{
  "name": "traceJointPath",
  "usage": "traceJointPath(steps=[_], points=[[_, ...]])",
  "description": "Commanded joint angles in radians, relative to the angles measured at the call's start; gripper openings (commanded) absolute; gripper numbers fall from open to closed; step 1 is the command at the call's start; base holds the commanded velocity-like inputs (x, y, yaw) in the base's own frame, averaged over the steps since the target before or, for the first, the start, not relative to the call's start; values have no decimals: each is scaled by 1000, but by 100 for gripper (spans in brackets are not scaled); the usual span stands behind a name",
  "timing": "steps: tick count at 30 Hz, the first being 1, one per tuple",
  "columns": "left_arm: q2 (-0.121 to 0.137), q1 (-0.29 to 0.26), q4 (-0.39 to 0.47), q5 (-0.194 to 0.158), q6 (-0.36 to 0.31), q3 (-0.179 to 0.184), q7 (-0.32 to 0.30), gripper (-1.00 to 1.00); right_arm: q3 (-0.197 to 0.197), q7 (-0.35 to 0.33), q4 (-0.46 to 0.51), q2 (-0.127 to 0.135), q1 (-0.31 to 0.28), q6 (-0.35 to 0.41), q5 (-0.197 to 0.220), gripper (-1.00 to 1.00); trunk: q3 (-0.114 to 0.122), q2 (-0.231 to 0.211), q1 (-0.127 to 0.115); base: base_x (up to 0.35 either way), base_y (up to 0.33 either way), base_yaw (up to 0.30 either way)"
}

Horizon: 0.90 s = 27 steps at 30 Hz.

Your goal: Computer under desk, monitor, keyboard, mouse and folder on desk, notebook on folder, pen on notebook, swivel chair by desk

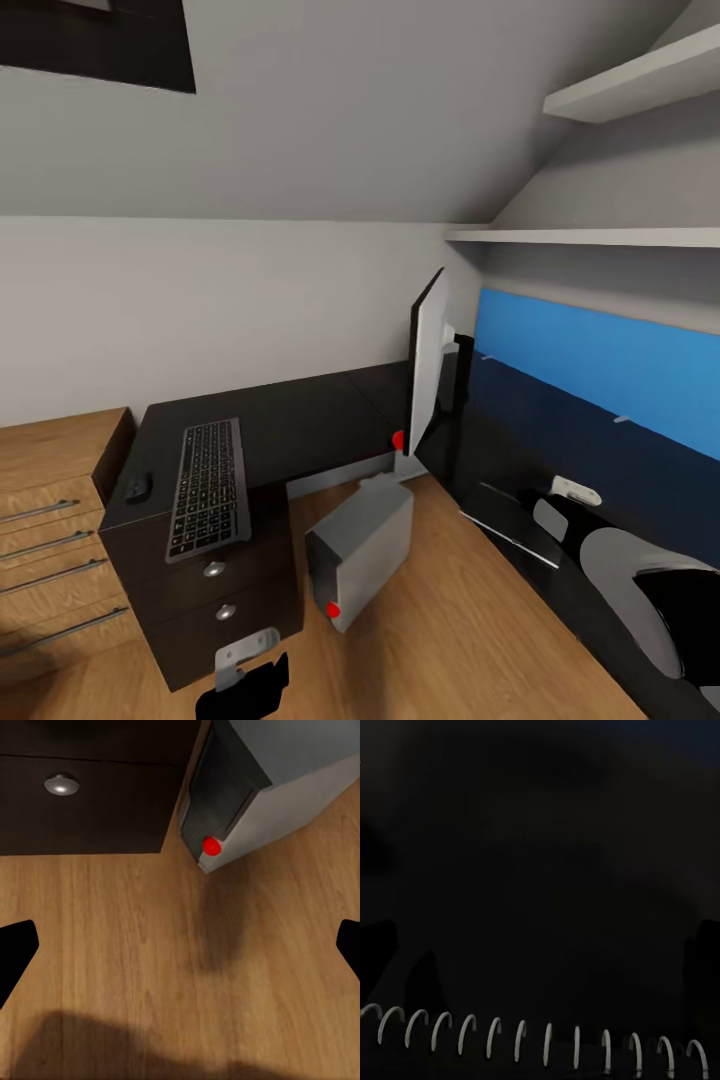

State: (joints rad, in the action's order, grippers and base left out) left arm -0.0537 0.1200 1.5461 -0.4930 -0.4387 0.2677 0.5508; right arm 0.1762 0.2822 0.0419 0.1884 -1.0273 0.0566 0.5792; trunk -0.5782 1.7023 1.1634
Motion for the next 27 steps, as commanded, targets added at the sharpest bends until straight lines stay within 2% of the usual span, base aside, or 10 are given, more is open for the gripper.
traceJointPath(steps=[1,11,27], points=[[0,0,0,-9,-2,1,8,100,-27,5,0,0,1,10,28,100,-1,0,0,-59,81,0],[0,0,-10,-9,-2,2,8,100,-27,5,1,0,1,9,28,100,-1,0,0,-20,17,0],[0,0,-14,-9,-2,14,8,100,-27,5,1,0,1,7,28,100,-1,0,0,-108,12,0]])
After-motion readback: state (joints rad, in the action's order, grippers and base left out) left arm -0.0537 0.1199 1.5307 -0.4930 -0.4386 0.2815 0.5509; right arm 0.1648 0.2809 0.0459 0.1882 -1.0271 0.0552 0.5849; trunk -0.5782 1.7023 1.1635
